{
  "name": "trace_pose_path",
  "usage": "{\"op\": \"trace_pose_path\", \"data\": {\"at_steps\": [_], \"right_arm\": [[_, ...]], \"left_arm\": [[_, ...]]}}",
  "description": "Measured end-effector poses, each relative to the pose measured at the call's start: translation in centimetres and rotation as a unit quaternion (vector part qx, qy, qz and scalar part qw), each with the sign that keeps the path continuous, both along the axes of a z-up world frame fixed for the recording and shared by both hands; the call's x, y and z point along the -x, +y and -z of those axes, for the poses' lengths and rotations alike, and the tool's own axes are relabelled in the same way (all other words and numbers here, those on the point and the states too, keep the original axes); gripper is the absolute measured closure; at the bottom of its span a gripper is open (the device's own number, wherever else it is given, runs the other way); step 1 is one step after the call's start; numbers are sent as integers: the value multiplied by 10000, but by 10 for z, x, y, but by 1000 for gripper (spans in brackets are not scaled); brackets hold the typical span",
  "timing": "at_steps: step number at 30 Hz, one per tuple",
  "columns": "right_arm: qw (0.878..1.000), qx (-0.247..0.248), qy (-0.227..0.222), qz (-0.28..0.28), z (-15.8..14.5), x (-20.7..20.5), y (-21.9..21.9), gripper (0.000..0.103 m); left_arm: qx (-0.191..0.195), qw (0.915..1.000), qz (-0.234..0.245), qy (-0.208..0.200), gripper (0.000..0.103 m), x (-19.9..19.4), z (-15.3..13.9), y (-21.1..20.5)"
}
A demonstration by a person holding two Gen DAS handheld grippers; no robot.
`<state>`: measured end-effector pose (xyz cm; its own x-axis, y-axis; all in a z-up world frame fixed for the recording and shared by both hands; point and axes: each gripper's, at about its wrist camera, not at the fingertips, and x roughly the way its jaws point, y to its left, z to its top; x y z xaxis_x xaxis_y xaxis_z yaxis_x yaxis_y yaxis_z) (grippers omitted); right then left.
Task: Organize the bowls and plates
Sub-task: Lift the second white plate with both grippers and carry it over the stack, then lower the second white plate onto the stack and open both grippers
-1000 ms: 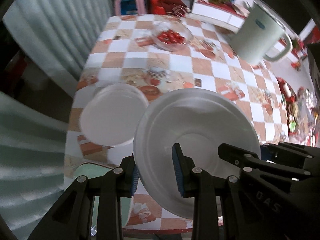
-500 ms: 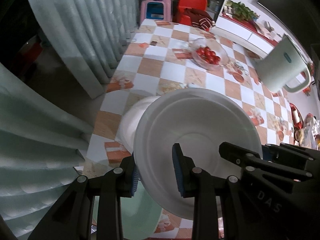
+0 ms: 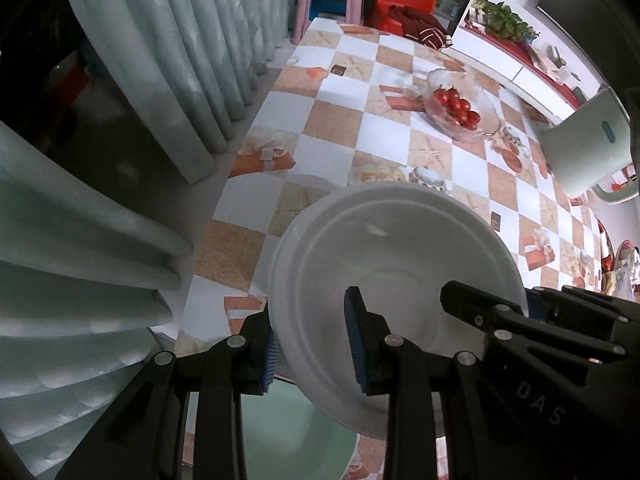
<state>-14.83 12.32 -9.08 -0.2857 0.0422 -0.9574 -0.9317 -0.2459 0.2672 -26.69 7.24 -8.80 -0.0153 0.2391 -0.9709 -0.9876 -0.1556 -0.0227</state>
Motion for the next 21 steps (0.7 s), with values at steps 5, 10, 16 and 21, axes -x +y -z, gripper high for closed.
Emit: {"op": "trace_pose_path", "data": {"at_steps": [5,10,16,21], "right_arm": [[10000,2,-16,-50,10,6,7,78],[9996,221,-99,-145,26,10,14,78],[9990,353,-180,-186,34,5,11,65],[9991,393,-126,43,33,-12,13,21]], "left_arm": [[54,10000,-34,-21,70,6,12,6],[73,10000,-9,-37,69,8,22,8],[178,9997,-110,91,53,15,32,2],[224,9989,-393,110,24,30,34,-4]]}}
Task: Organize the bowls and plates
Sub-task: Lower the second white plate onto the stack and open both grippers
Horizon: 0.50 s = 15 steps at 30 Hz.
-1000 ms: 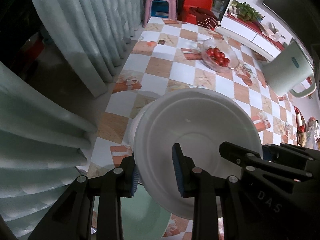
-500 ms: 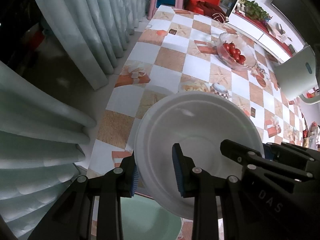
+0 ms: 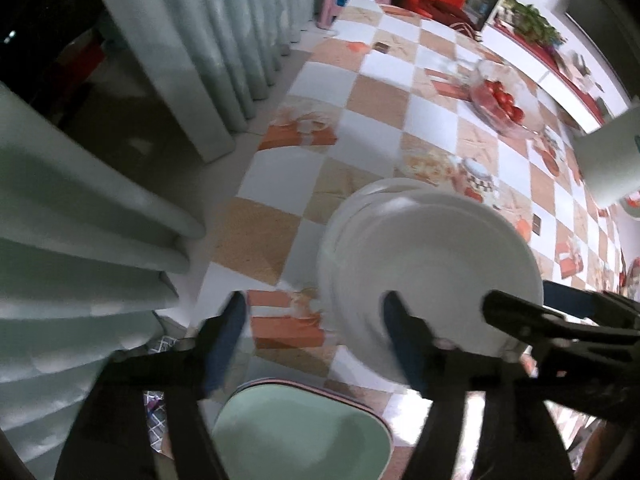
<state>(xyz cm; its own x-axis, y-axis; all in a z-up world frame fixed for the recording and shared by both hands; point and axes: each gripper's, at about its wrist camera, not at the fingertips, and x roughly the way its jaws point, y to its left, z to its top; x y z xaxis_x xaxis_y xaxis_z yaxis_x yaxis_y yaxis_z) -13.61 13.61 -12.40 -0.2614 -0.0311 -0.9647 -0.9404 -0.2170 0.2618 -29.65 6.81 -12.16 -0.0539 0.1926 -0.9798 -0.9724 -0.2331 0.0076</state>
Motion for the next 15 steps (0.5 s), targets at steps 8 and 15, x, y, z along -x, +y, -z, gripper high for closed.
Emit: {"op": "trace_pose_path", "data": {"at_steps": [8,15], "right_arm": [[10000,59,24,59,-2,-12,-9,5],[9997,8,29,253,-8,-27,-19,5]], "left_arm": [[23,10000,-30,81,24,0,-3,-13],[-73,9998,-34,194,24,1,-13,-23]]}}
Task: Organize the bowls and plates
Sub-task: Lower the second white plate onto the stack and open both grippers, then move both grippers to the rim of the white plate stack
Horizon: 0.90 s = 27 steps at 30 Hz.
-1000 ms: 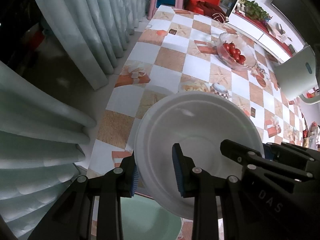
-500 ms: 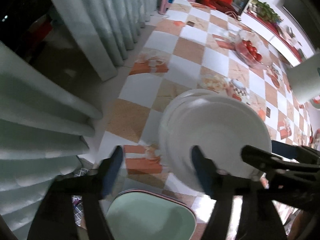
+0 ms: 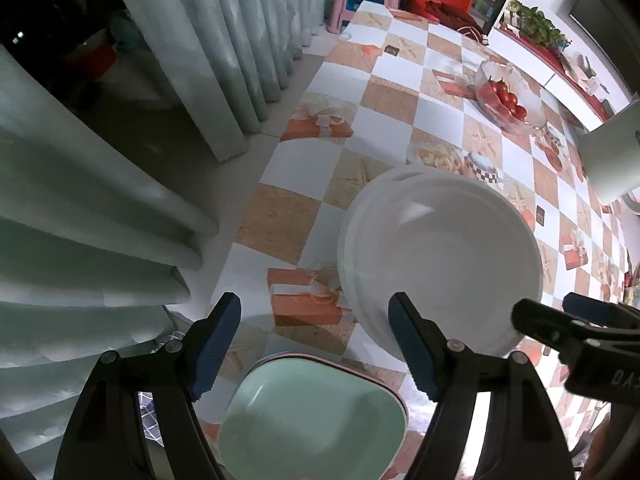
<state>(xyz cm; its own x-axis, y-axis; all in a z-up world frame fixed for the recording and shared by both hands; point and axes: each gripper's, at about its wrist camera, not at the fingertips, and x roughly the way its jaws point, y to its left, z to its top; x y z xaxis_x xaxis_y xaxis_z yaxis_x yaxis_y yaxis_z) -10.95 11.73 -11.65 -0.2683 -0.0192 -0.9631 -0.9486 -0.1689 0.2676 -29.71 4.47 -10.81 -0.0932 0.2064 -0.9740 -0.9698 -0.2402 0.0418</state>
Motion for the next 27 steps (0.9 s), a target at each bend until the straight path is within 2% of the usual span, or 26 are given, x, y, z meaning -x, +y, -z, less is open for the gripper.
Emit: {"op": "trace_pose_path", "data": {"at_steps": [7,27], "right_arm": [[9997,-226,44,70,-17,-8,-7,5],[9998,-56,-19,198,-21,-22,-27,5]], "left_arm": [[-170,9998,24,73,24,0,-14,-3],[-76,9998,165,68,24,-13,-22,-17]]}}
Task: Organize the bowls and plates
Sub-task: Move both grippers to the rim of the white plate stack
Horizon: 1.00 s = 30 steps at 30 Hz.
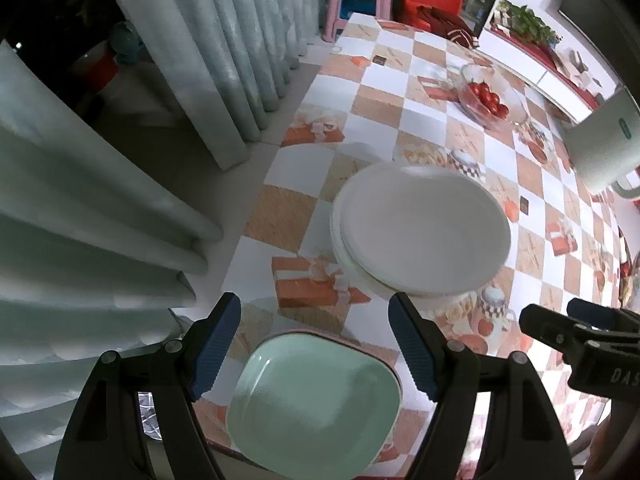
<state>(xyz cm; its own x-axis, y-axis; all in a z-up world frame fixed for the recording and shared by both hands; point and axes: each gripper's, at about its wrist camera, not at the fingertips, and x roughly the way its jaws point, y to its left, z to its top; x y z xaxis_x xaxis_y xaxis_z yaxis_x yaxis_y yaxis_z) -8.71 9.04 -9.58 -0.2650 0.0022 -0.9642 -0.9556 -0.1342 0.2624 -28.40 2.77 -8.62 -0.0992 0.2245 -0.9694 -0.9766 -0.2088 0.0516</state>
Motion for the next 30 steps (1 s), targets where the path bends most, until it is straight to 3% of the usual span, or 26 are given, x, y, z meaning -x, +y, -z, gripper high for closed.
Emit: {"op": "trace_pose_path", "data": {"at_steps": [21,30], "right_arm": [[10000,14,8,-64,-17,3,-4,5],[9999,-31,-141,-73,-22,7,4,5]], "left_arm": [[212,9998,39,-30,24,-10,-13,-11],[494,9984,74,-257,23,-15,-14,-5]]}}
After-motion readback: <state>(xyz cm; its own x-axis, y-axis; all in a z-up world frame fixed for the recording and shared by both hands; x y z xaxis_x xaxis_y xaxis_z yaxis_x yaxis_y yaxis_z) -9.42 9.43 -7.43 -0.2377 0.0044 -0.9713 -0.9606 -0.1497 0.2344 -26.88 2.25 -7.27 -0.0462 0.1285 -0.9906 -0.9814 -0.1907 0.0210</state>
